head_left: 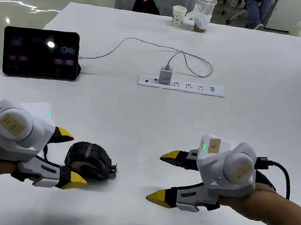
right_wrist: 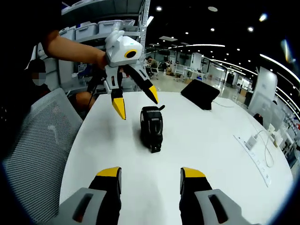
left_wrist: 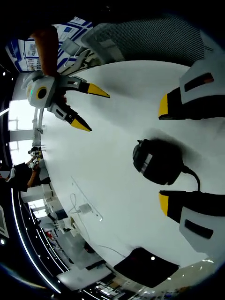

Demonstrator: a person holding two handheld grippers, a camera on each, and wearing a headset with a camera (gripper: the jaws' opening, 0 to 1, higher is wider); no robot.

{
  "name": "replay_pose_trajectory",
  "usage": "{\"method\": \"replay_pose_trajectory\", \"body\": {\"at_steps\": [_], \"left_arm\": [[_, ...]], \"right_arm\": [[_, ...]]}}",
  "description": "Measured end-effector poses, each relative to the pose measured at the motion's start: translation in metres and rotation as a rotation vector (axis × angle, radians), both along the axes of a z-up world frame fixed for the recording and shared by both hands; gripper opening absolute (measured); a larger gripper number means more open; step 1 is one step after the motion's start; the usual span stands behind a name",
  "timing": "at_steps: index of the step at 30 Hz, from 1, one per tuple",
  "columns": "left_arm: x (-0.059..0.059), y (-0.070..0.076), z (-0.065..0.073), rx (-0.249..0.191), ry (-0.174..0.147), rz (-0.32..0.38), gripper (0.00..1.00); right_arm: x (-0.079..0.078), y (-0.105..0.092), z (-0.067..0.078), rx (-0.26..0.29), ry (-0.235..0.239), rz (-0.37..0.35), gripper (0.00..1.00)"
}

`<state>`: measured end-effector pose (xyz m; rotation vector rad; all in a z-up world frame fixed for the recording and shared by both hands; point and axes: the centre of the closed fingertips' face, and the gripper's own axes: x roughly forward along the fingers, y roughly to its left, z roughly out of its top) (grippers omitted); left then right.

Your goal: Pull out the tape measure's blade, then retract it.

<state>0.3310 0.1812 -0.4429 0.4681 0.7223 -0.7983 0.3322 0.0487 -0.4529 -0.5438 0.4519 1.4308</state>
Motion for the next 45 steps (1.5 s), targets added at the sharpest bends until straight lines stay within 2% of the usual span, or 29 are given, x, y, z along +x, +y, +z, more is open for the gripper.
{"method": "replay_pose_trajectory", "body": {"at_steps": [3,6,10,17,20,27,32,45], "left_arm": [[0.003,0.001,-0.001,0.011,0.007,-0.026,0.56],[0.006,0.003,-0.006,0.039,0.018,-0.060,0.55],[0.007,0.006,-0.011,0.074,0.040,-0.103,0.54],[0.009,0.011,-0.019,0.117,0.095,-0.164,0.49],[0.011,0.012,-0.021,0.137,0.102,-0.184,0.49],[0.017,0.018,-0.027,0.155,0.128,-0.207,0.45],[0.015,0.017,-0.029,0.159,0.150,-0.238,0.41],[0.017,0.007,-0.038,0.198,0.166,-0.323,0.36]], "right_arm": [[0.003,0.005,-0.002,-0.004,-0.002,0.015,0.46],[0.004,0.009,-0.005,-0.013,-0.010,0.040,0.42],[0.006,0.014,-0.011,-0.037,-0.035,0.079,0.38],[0.012,0.024,-0.018,-0.055,-0.030,0.111,0.35],[0.014,0.028,-0.021,-0.065,-0.036,0.129,0.32],[0.015,0.041,-0.028,-0.079,-0.028,0.163,0.29],[0.017,0.050,-0.034,-0.088,-0.014,0.177,0.26],[0.020,0.067,-0.049,-0.131,0.000,0.211,0.21]]}}
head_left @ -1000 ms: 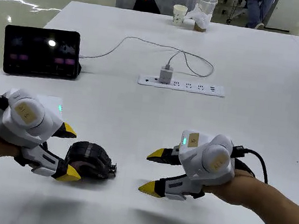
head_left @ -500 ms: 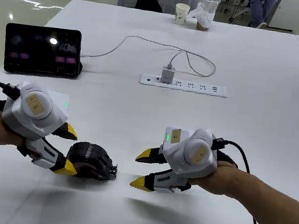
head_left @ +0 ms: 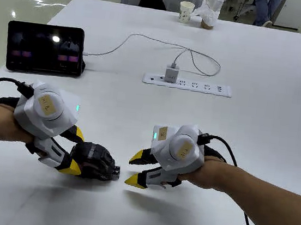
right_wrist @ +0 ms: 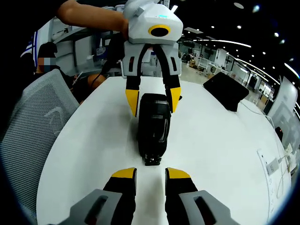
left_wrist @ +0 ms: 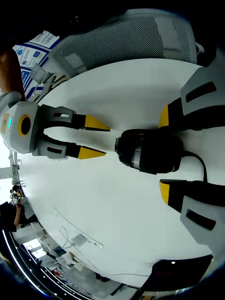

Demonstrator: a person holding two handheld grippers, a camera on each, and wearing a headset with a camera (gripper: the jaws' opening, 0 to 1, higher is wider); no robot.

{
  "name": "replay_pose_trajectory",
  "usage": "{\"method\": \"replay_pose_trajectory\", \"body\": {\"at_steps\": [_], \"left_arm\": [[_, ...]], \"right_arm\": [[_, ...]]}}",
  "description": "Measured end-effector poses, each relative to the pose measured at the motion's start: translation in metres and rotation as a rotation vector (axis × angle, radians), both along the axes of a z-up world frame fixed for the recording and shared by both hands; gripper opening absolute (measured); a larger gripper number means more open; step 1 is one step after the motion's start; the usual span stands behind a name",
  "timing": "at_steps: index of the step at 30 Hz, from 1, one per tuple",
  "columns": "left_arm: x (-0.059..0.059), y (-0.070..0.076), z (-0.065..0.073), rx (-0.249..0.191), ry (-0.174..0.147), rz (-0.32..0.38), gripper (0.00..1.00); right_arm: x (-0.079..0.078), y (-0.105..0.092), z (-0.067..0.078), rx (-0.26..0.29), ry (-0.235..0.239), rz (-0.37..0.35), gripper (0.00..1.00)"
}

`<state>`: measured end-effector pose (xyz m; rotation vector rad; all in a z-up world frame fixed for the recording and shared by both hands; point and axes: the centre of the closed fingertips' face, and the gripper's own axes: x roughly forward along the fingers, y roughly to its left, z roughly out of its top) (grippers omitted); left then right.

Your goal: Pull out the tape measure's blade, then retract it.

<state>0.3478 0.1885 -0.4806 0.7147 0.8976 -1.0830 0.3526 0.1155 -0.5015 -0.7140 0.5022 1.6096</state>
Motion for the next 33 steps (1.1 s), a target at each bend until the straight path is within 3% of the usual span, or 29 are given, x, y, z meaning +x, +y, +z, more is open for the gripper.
{"method": "replay_pose_trajectory", "body": {"at_steps": [5,16,33], "left_arm": [[0.004,0.001,-0.006,0.037,-0.002,-0.035,0.34],[0.001,-0.002,-0.012,0.049,0.027,-0.067,0.30],[0.005,0.000,-0.018,0.045,0.025,-0.080,0.30]], "right_arm": [[-0.001,0.006,-0.005,-0.016,0.008,0.014,0.20],[-0.001,0.014,-0.016,-0.041,0.025,0.021,0.16],[-0.001,0.023,-0.021,-0.051,0.050,0.032,0.13]]}}
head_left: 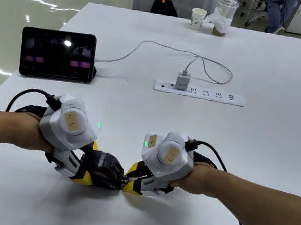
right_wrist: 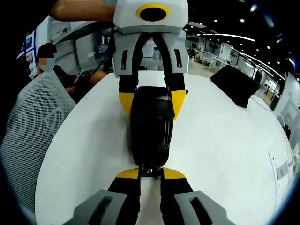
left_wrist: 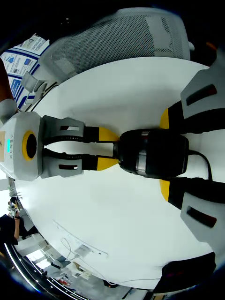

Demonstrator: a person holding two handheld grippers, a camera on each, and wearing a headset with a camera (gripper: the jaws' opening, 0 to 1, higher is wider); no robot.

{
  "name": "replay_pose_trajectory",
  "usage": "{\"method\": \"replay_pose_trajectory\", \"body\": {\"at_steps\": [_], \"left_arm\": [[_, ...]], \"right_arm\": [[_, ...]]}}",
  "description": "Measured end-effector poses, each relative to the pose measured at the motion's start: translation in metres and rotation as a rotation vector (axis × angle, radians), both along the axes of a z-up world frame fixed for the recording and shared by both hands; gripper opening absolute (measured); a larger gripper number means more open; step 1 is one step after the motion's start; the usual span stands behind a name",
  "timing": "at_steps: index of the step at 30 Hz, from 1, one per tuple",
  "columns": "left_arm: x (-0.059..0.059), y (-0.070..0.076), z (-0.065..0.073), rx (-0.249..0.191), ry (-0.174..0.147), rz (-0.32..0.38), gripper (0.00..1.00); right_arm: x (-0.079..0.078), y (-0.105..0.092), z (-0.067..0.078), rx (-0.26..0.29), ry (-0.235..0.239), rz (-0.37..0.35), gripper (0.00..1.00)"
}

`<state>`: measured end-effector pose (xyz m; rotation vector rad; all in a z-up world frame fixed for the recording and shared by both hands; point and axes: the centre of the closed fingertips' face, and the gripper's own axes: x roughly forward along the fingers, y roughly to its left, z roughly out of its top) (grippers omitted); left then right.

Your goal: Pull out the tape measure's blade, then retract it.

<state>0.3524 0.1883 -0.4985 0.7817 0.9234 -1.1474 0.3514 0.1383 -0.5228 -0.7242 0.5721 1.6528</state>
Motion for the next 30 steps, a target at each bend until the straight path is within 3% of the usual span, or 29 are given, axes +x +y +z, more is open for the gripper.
{"method": "replay_pose_trajectory", "body": {"at_steps": [7,30], "left_arm": [[0.0011,-0.0010,-0.0024,-0.031,0.011,0.018,0.29],[0.0022,-0.0007,-0.0014,-0.043,0.022,0.027,0.28]], "right_arm": [[-0.0002,-0.0007,0.0001,-0.004,0.001,0.003,0.12],[0.0010,-0.0010,-0.0001,-0.014,-0.008,0.015,0.10]]}}
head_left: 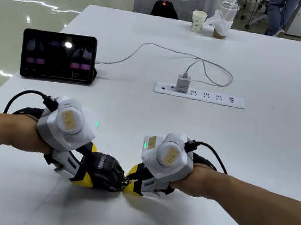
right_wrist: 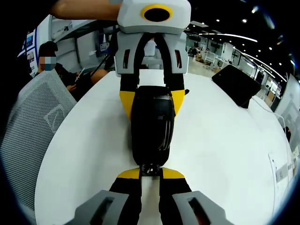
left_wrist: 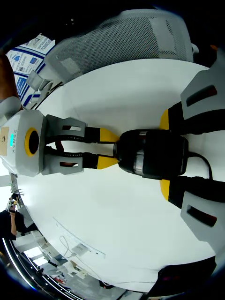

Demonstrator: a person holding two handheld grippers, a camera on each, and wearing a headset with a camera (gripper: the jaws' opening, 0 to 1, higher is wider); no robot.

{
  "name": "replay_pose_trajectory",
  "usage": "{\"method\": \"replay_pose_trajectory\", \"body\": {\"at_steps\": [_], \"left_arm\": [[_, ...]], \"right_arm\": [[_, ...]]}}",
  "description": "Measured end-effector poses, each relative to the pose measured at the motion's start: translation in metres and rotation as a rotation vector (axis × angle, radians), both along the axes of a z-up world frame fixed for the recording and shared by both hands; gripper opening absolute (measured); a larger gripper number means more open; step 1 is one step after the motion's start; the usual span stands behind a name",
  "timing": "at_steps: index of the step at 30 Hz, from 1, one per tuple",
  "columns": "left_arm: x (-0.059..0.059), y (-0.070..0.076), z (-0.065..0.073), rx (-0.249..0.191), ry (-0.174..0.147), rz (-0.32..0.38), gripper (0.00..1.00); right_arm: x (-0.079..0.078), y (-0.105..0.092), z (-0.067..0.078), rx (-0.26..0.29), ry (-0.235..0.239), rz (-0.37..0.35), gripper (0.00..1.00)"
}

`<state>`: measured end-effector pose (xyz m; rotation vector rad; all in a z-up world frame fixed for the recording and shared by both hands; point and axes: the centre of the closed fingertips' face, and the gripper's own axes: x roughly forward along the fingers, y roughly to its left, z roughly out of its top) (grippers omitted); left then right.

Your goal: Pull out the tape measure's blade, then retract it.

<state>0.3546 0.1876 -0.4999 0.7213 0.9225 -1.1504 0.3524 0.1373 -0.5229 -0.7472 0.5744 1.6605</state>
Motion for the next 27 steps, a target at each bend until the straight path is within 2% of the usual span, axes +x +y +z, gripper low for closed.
{"method": "replay_pose_trajectory", "body": {"at_steps": [27], "left_arm": [[-0.0033,0.0005,0.0005,0.008,0.004,-0.005,0.28]], "right_arm": [[-0.0009,-0.0018,0.0005,0.003,-0.021,0.021,0.10]]}}
